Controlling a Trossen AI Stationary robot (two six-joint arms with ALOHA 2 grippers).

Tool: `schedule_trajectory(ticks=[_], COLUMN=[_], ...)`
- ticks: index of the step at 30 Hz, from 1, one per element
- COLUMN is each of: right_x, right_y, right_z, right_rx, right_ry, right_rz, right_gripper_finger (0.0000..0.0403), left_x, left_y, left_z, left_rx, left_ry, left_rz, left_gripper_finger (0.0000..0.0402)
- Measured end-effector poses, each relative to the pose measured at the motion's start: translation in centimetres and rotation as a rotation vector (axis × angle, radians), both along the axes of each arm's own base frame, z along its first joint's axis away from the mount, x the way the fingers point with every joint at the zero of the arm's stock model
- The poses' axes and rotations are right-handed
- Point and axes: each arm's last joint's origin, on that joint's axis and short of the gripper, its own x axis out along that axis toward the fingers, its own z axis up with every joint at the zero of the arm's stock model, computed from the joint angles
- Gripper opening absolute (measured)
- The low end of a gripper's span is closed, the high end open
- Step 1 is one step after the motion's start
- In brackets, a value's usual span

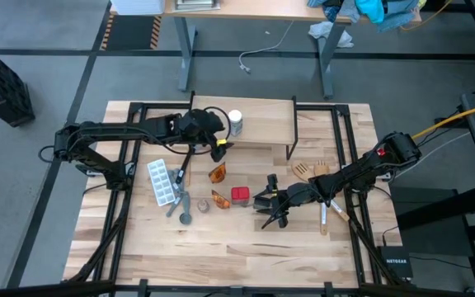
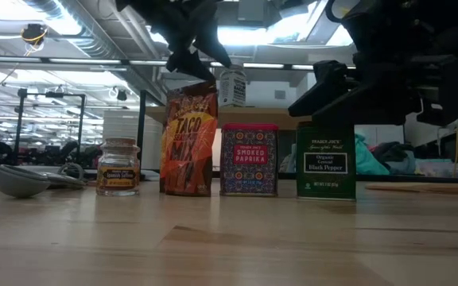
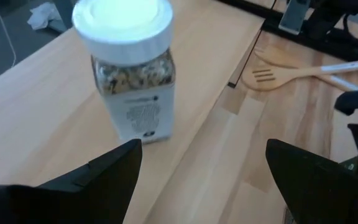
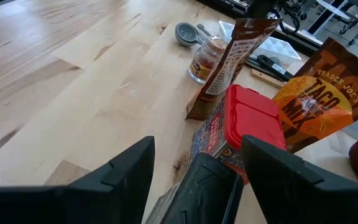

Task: Shelf spices
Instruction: Remove the white seasoning bottle from the shelf

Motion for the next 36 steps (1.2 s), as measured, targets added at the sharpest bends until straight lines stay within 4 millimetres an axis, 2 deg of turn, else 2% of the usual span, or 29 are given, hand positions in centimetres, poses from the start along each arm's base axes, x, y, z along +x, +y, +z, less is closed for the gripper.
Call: schedule_trajectory(ticks=[6,11,16,24,36], right_x=[0.0,-0.1,-0.7,-2.3,-3.1], right_y=[0.0,-0.2,-0.9,-1.5,-1.8], right_z=[0.0,0.2,1.6,3.9,4.9], right_rx=[0.000,-0.066,-0.135,-0.155,-0.161], right_ry=[0.001,-0.010,-0.029,-0.031,-0.035], right_rz=[0.000,-0.054,-0.167,-0.208,-0.222], right_gripper_finger=[0.0246,0.0246,0.0246,0.0246,0.0246], left_x=[0.1,0.7,2.2,3.9,4.3], left_y=[0.2,0.5,0.9,1.9,4.1], left_z=[0.3,-0.5,-1.9,-4.1,-3.5], left_rx=[0.046,0.107,0.138,0.233,0.305], left_ry=[-0.016,0.022,0.032,0.069,-0.028], left_rz=[0.013,0.048,0.036,0.073,0.121], left_gripper_finger=[0.0336,0.0336,0.0336,0.0336,0.0332])
